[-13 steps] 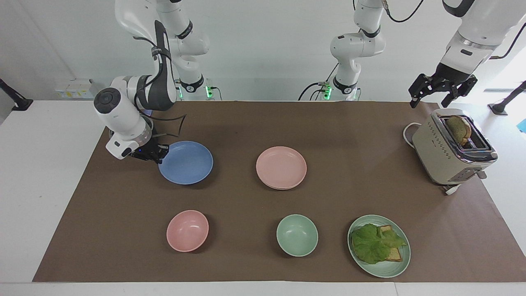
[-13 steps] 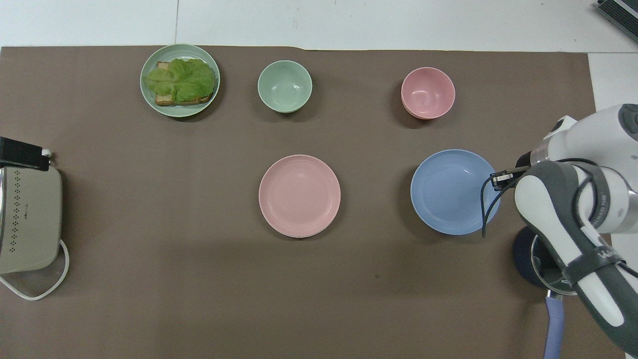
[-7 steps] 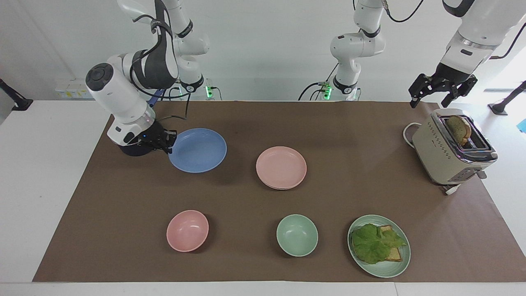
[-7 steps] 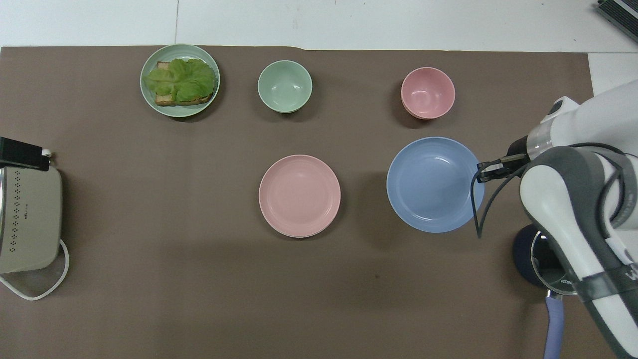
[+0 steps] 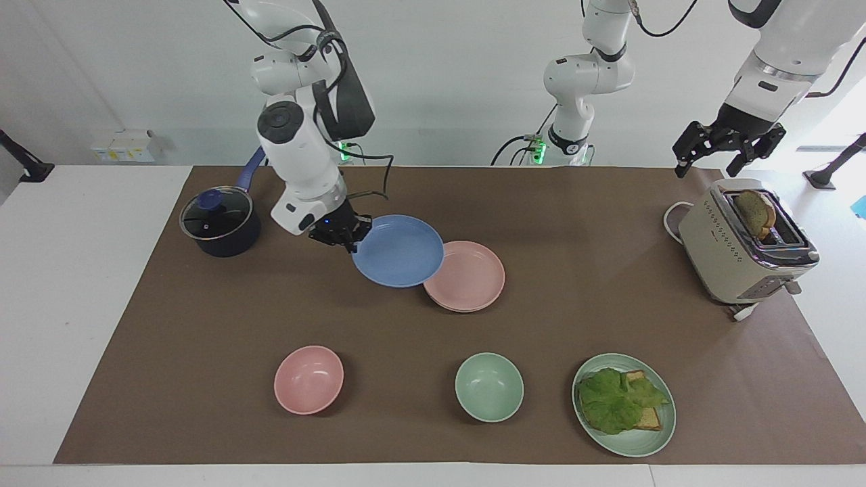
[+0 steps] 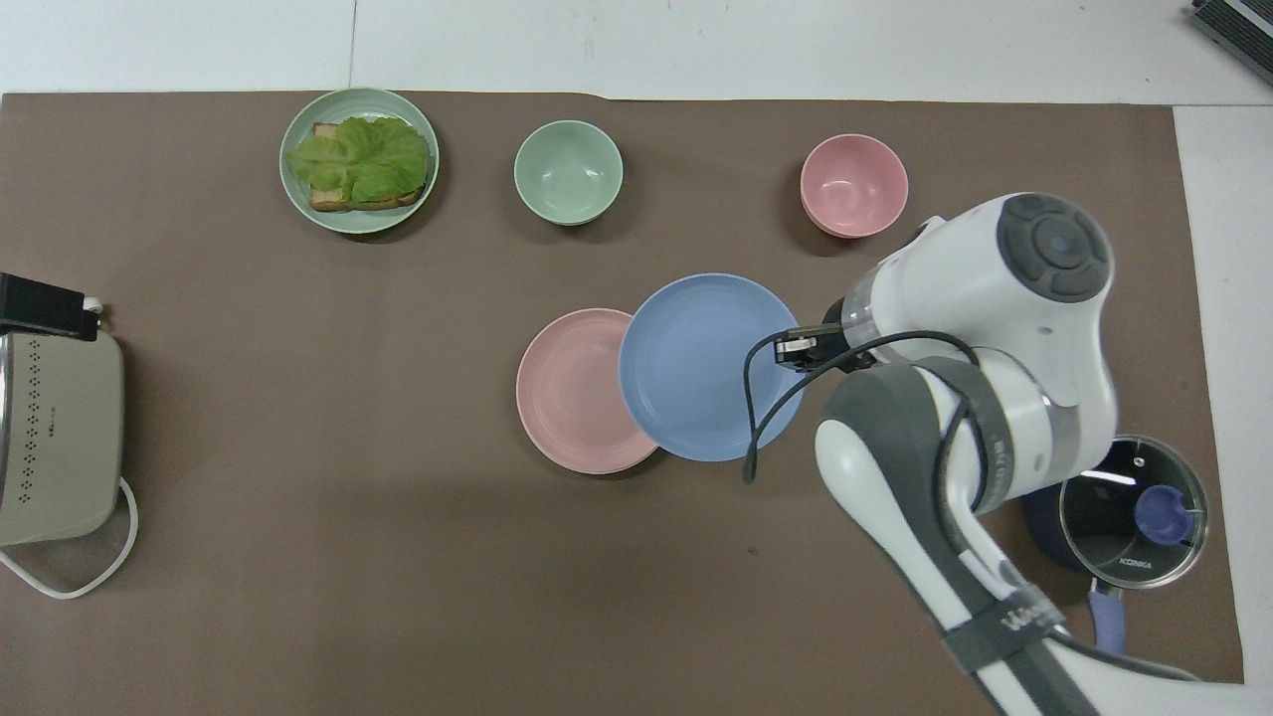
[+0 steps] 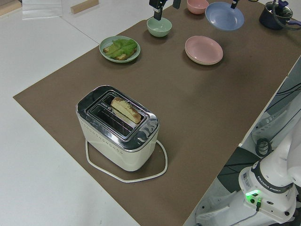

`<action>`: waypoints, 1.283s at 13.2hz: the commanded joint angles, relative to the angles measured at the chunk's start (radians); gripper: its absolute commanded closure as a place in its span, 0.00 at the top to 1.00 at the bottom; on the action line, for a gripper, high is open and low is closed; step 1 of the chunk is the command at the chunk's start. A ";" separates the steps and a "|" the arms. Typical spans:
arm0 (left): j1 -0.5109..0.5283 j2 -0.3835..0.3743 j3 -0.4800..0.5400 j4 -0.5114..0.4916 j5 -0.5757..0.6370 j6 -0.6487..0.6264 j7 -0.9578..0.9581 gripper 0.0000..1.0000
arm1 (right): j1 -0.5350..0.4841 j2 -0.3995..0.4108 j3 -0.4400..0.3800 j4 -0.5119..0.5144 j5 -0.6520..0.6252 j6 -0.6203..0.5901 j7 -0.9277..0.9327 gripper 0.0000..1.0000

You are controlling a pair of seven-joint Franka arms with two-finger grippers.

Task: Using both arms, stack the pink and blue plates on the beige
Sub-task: 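Lift the blue plate with the right gripper and carry it onto the pink plate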

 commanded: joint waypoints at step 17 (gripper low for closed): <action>0.005 -0.012 -0.003 -0.004 0.013 -0.014 -0.001 1.00 | 0.163 0.147 -0.005 -0.050 0.023 0.202 0.211 0.00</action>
